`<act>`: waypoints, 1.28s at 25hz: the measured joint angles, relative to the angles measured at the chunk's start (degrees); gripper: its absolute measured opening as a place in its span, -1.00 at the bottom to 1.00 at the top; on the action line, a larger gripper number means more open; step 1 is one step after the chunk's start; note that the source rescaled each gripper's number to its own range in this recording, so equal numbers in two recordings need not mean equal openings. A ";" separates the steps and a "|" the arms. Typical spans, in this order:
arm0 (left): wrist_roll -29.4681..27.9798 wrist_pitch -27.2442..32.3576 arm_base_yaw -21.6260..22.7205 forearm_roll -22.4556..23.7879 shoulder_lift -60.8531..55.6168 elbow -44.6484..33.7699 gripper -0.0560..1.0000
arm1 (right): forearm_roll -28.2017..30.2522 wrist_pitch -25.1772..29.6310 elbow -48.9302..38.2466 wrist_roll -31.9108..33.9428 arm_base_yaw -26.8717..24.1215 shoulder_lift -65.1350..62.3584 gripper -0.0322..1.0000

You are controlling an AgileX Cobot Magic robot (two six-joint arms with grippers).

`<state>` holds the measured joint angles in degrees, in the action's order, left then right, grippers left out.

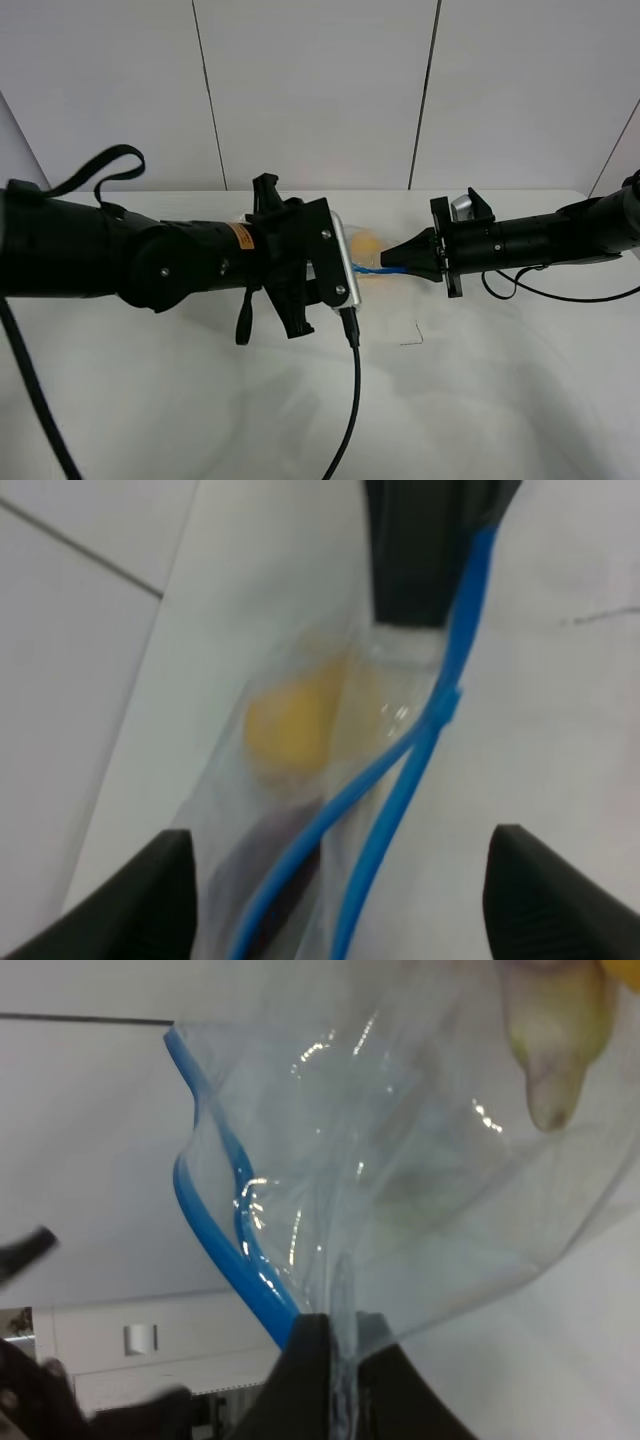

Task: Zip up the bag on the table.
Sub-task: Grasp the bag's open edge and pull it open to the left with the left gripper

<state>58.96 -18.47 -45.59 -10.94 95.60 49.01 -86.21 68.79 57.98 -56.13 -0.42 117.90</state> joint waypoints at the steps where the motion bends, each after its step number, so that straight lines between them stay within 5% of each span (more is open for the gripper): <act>1: -0.45 -1.58 -0.57 0.00 0.93 0.00 0.74 | 0.00 0.00 0.00 0.28 0.00 0.00 -0.94; 19: -2.33 -20.80 -2.86 -0.21 11.97 0.06 0.71 | -0.17 0.10 0.00 4.09 0.00 0.00 -0.94; 32: -3.15 -25.54 -2.86 0.29 15.88 0.06 0.42 | -0.48 0.10 0.00 4.31 0.00 0.00 -0.94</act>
<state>55.81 -44.01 -48.46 -10.65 111.48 49.08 -86.69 68.90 57.98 -51.83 -0.42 117.90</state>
